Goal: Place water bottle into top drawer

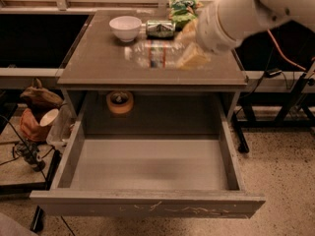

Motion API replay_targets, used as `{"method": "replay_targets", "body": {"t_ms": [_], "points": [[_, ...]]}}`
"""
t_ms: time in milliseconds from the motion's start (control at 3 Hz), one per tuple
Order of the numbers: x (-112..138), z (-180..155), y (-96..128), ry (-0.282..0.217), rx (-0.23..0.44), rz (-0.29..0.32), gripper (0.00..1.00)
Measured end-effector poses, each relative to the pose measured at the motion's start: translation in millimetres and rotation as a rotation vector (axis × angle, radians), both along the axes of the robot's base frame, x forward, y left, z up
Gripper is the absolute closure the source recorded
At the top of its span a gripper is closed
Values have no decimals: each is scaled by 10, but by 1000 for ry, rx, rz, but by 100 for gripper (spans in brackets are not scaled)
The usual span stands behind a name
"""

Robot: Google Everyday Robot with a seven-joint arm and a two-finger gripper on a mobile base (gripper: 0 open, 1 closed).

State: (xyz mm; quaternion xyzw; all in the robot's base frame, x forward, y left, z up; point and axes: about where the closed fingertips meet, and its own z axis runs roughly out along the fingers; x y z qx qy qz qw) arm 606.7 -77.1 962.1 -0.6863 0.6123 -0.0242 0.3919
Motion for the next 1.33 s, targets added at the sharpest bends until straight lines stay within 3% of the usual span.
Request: {"method": "replay_targets", "body": {"t_ms": [333, 667, 1000, 1333], "points": [[-428, -381, 5, 111, 6, 11, 100], [-622, -668, 60, 206, 16, 75, 100], [-622, -668, 60, 206, 16, 75, 100], [-621, -1077, 132, 224, 43, 63, 100]]}}
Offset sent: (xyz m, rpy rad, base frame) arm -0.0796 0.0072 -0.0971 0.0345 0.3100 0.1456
